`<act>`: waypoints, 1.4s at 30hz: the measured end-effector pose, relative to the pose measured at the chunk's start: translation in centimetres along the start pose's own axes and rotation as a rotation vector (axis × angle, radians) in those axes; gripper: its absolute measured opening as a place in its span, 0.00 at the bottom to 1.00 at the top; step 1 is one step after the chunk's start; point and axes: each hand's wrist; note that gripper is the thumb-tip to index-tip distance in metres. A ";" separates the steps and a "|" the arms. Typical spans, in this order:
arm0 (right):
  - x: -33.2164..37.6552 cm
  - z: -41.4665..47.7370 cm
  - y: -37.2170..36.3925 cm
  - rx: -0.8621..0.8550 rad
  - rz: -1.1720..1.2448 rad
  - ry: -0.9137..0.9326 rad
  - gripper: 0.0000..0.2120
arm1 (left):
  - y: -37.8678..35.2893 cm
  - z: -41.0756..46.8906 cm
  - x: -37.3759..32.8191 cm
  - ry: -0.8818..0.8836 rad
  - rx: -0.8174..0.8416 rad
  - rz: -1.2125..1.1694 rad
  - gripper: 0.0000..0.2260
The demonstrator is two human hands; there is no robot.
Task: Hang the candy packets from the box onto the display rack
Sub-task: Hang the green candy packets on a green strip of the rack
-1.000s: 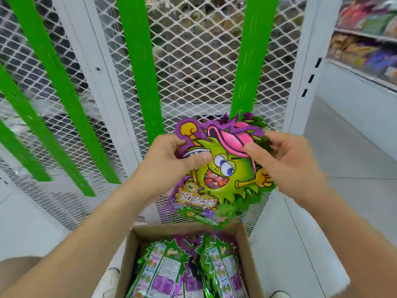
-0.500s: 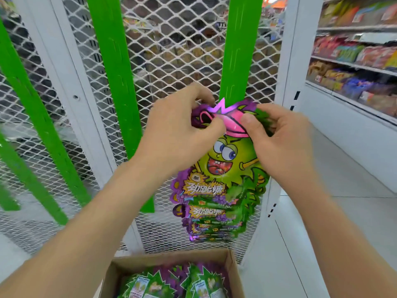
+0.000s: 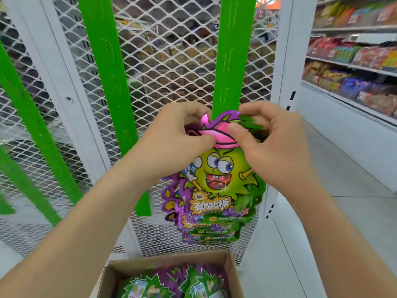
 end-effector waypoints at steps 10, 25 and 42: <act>0.5 -1.1 0.5 -0.087 0.108 0.088 0.14 | 0.3 0.2 -0.4 0.010 0.152 -0.105 0.08; -0.8 -1.1 0.3 -0.075 0.168 0.162 0.07 | 1.4 0.2 -0.1 0.037 0.191 -0.193 0.07; -1.2 -0.9 0.3 0.098 0.238 0.029 0.13 | 1.7 -0.2 1.2 -0.020 0.120 0.038 0.10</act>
Point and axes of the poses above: each hand's wrist, its own z-axis towards the middle knuckle, its own y-axis out of the back of the hand, x = y × z, and after that the axes turned 4 degrees about -z, right-handed
